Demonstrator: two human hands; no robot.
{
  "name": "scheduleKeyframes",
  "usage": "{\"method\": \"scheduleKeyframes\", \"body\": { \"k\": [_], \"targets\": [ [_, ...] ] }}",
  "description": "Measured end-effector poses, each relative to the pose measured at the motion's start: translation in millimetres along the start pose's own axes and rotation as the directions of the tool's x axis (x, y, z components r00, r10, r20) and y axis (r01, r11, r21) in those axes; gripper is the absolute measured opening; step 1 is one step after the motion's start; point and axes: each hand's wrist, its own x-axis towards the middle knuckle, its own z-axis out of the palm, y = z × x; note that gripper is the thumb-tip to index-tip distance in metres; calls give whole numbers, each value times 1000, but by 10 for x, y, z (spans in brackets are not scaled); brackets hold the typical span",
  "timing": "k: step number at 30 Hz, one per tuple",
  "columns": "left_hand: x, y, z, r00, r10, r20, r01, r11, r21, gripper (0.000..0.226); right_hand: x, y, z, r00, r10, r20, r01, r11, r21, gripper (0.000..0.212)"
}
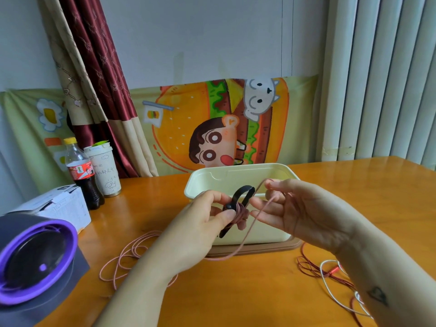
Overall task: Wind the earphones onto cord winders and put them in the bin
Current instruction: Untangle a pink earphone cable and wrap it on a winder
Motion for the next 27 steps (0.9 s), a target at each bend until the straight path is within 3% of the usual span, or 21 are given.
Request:
{"method": "scheduleKeyframes", "body": {
  "k": [3,5,7,10,12,15,18,21,24,27],
  "targets": [
    [-3,18,-18,999,31,44,-30,999,-21,13,16,-17,-43,1000,6,18,-7,997,71,46],
    [-6,-4,-38,997,40,66,-39,999,-24,13,23,-22,-49,999,21,30,-23,999,47,30],
    [-11,-35,-61,995,38,91,-40,999,13,15,24,-34,-57,998,-37,-58,25,981,-193,13],
    [-10,-74,-72,992,33,118,-40,998,56,16,17,-32,-47,967,-210,-143,91,811,-577,21],
    [-17,-64,-75,988,47,149,-51,998,21,15,8,-18,-19,952,-258,-162,104,774,-625,22],
    [-40,1,-82,966,145,216,-101,974,-204,25,41,57,-24,938,-300,-174,97,709,-698,23],
    [-54,46,-73,967,177,185,-70,877,-475,37,78,214,5,945,-303,-126,62,542,-838,26],
    [-43,86,-18,975,145,167,14,715,-699,39,101,380,101,966,-254,-41,73,422,-904,34],
    [-4,79,-6,989,86,121,44,608,-793,33,120,472,118,974,-222,39,94,245,-965,35],
    [54,32,-4,997,9,79,63,519,-852,34,110,474,109,980,-187,65,88,113,-990,20]
  ]
}}
